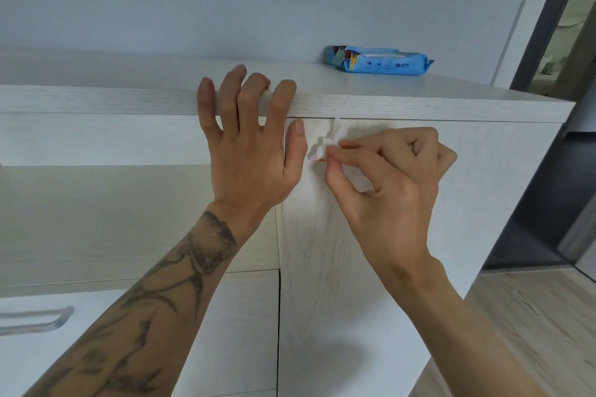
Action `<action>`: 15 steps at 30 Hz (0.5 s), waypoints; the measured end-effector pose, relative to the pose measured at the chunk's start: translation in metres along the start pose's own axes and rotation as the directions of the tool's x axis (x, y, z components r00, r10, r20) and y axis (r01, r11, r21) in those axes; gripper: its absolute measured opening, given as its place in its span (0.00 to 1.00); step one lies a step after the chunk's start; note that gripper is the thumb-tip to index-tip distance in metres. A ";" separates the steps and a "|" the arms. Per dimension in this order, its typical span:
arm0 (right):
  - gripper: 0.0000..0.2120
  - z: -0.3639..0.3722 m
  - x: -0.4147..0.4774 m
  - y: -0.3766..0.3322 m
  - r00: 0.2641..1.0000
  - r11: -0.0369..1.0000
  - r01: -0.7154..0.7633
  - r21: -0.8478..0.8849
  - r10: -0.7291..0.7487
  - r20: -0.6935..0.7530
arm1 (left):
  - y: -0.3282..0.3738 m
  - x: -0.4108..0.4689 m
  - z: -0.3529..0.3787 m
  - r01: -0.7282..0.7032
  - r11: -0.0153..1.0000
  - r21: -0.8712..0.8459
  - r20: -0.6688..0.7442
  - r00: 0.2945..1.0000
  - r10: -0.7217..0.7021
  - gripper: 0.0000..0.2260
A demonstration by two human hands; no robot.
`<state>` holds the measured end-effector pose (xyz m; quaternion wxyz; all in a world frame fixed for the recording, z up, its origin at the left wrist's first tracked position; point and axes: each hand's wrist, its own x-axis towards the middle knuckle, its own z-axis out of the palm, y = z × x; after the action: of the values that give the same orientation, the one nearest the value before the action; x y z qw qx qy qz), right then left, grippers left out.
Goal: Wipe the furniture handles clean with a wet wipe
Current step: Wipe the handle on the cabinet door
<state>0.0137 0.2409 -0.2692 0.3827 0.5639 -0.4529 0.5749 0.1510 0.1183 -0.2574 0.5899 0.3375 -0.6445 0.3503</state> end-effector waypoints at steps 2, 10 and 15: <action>0.03 -0.003 -0.003 0.002 1.000 1.000 -0.004 0.017 0.004 -0.008 | 0.000 0.000 0.000 0.003 1.000 -0.001 -0.001 1.000 -0.003 0.17; 0.02 -0.034 -0.007 0.015 0.991 0.990 -0.132 0.040 0.132 -0.009 | 0.001 0.000 -0.001 0.006 1.000 -0.013 0.005 1.000 -0.006 0.17; 0.06 -0.005 0.001 -0.005 0.993 0.997 -0.051 0.050 0.046 0.105 | 0.000 0.000 -0.001 -0.006 1.000 0.011 -0.002 1.000 0.006 0.17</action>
<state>0.0173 0.2471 -0.2680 0.3294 0.5918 -0.4705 0.5656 0.1514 0.1196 -0.2571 0.5876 0.3386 -0.6430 0.3558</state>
